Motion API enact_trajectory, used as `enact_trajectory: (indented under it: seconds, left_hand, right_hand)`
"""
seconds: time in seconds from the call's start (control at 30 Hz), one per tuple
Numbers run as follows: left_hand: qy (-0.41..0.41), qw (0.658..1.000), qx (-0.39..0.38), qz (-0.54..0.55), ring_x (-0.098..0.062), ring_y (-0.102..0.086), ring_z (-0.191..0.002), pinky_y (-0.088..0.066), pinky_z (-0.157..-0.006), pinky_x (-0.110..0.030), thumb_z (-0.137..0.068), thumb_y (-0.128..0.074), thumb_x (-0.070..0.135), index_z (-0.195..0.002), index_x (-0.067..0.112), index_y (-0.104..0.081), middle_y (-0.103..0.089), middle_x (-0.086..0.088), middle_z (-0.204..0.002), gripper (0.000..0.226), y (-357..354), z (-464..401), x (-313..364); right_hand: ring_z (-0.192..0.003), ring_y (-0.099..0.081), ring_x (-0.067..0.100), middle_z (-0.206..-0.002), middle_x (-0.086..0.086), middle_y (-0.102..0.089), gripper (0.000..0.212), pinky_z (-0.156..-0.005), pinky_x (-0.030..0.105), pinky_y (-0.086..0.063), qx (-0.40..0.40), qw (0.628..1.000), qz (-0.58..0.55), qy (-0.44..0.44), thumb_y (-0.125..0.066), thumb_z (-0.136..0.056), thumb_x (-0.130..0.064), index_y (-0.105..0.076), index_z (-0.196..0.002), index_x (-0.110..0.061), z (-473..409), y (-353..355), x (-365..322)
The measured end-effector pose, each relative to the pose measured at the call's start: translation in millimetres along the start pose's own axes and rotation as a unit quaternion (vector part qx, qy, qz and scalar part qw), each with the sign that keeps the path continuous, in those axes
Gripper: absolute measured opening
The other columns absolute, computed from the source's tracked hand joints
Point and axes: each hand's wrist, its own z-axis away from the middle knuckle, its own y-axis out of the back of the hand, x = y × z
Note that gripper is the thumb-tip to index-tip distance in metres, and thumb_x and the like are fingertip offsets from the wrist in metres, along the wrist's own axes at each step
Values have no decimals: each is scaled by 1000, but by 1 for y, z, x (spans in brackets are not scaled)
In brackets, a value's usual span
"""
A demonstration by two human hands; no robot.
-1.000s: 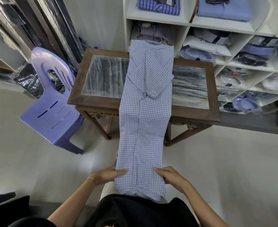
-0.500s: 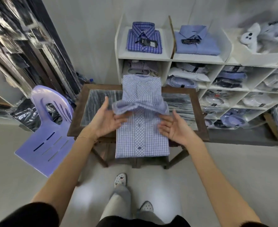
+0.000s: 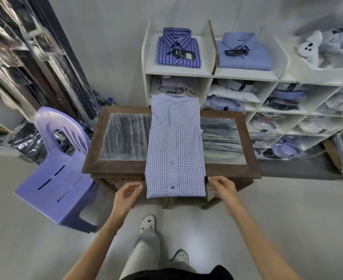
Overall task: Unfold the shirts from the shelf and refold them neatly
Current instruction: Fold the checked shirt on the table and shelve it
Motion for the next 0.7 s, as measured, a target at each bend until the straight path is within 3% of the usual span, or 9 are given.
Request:
enact_trajectory:
  seconds: [0.17, 0.27, 0.33, 0.5, 0.7]
  left_hand:
    - [43, 993, -107, 11, -9, -65, -104, -52, -85, -22, -88, -67, 19, -112, 16, -64, -71, 4, -109, 24, -7, 1, -6]
    - [81, 989, -116, 32, -15, -64, -106, -53, -89, -33, -88, -67, 25, -115, 19, -59, -69, 3, -111, 28, -9, -3, -6]
    - [89, 990, -99, 52, -18, -66, -104, -55, -87, -34, -87, -68, 23, -117, 18, -55, -69, -2, -111, 33, -11, -6, -3]
    - [36, 994, -80, 59, -25, -68, -96, -59, -80, -34, -85, -70, 15, -110, 9, -56, -69, -12, -105, 29, -13, -2, 4]
    - [81, 983, -147, 79, -9, -62, -69, -48, -58, -18, -90, -62, 26, -109, 13, -66, -72, 0, -97, 23, -14, 8, 13]
  right_hand:
    - [-94, -65, 16, -106, 3, -70, 28, -75, 29, -53, -101, 994, 39, -13, -69, -86, -30, -65, -110, -17, 4, -3, 26]
    - [-95, -67, 22, -107, 8, -70, 32, -77, 32, -55, -99, 995, 20, -20, -70, -85, -27, -61, -112, -12, 1, -10, 26]
    - [-92, -68, 25, -106, 13, -69, 36, -74, 33, -56, -77, 996, -16, -31, -73, -83, -23, -56, -112, -9, -2, -11, 24]
    - [-90, -67, 23, -105, 20, -69, 17, -70, 27, -55, -103, 993, -51, -7, -67, -87, -18, -62, -94, -4, 2, -9, 20]
    - [-82, -70, 20, -107, 9, -72, 28, -72, 24, -56, -160, 987, -8, -27, -62, -91, -26, -68, -110, -8, 9, -8, 21]
